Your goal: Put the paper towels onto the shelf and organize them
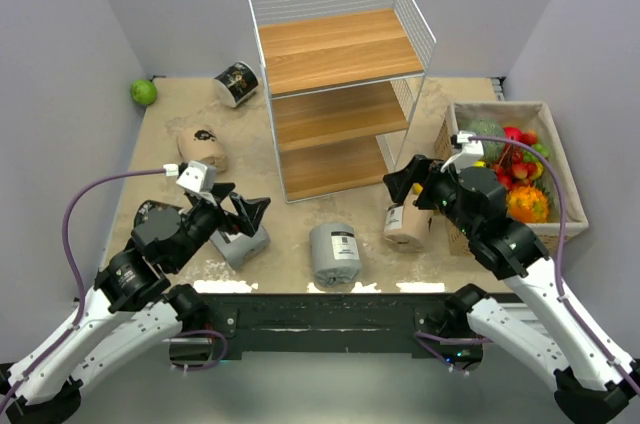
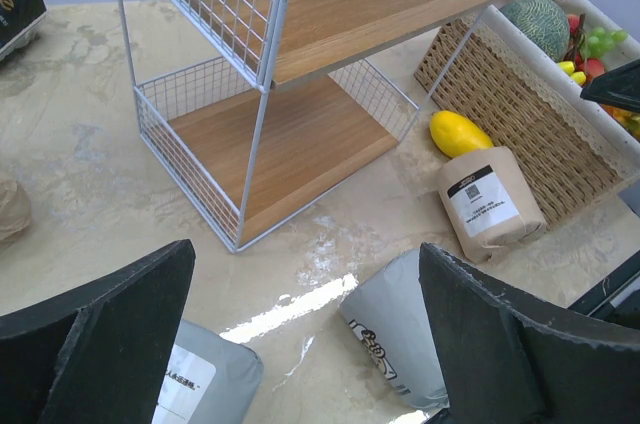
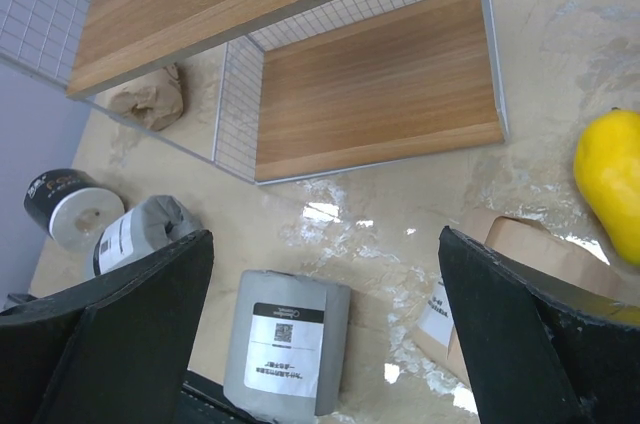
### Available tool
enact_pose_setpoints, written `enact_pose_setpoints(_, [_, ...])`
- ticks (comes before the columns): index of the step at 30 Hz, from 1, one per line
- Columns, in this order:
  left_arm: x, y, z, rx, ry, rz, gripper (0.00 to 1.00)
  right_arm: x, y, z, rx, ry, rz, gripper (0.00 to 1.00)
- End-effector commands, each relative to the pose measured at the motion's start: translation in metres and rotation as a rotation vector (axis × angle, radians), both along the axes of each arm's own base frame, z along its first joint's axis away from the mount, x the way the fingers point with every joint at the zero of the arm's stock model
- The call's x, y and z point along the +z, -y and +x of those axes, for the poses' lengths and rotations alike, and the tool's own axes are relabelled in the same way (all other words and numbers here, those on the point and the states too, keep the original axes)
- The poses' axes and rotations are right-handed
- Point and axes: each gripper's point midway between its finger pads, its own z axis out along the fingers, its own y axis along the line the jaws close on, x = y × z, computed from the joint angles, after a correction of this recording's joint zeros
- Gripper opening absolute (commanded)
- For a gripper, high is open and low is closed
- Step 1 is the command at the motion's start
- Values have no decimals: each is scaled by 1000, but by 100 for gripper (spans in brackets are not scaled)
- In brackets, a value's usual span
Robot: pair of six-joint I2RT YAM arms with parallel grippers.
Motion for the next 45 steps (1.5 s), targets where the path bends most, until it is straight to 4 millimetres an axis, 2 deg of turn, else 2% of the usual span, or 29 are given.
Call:
enact_pose_setpoints(1, [4, 2, 4, -1, 30, -1, 100, 19, 9, 0, -32, 48, -9, 99])
enact_pose_setpoints(9, [6, 3, 2, -12, 34, -5, 100, 12, 3, -7, 22, 48, -6, 99])
enact_pose_setpoints(12, [6, 2, 3, -3, 35, -6, 100, 16, -20, -23, 211, 91, -7, 98])
enact_pose_setpoints(13, [6, 1, 3, 0, 33, -7, 100, 18, -34, -35, 312, 98, 24, 98])
enact_pose_setpoints(14, [6, 0, 3, 3, 33, -8, 100, 9, -40, -38, 349, 84, 41, 98])
enact_pose_setpoints(15, [6, -1, 3, 8, 33, -7, 100, 11, -46, -39, 367, 100, 71, 97])
enact_pose_setpoints(17, [7, -3, 3, 17, 35, -10, 100, -6, -51, -41, 387, 51, 92, 96])
enact_pose_setpoints(20, [9, -5, 3, 23, 40, -13, 100, -26, -53, -41, 390, -7, 79, 93])
enact_pose_setpoints(28, [11, -6, 1, 24, 48, -23, 100, -55, -63, -52, 413, -30, 52, 89])
enact_pose_setpoints(32, [12, -8, 1, 33, 52, -28, 100, -63, -74, -60, 436, -30, 19, 88])
enact_pose_setpoints(33, [13, -9, 1, 36, 55, -30, 100, -63, -82, -68, 470, -19, 8, 88])
enact_pose_setpoints(35, [13, -10, 1, 38, 55, -30, 100, -64, -83, -67, 450, 6, -37, 88])
enact_pose_setpoints(36, [13, -10, 1, 41, 55, -29, 100, -69, -91, -75, 487, 8, -70, 88])
enact_pose_setpoints(38, [13, -10, 2, 44, 52, -28, 100, -68, -93, -72, 455, 32, -127, 88])
enact_pose_setpoints(39, [12, -11, 2, 48, 51, -27, 100, -77, -101, -81, 495, 26, -184, 87])
enact_pose_setpoints(41, [13, -13, 2, 56, 52, -29, 100, -73, -104, -79, 462, 59, -262, 87])
enact_pose_setpoints(42, [14, -14, 2, 62, 55, -32, 100, -76, -111, -91, 505, 78, -320, 87])
enact_pose_setpoints(43, [14, -14, 2, 64, 55, -33, 100, -76, -119, -92, 507, 84, -375, 87])
enact_pose_setpoints(44, [14, -15, 2, 67, 55, -33, 100, -78, -114, -88, 461, 103, -445, 88])
enact_pose_setpoints(45, [15, -17, 3, 76, 59, -36, 100, -80, -123, -98, 504, 129, -504, 88])
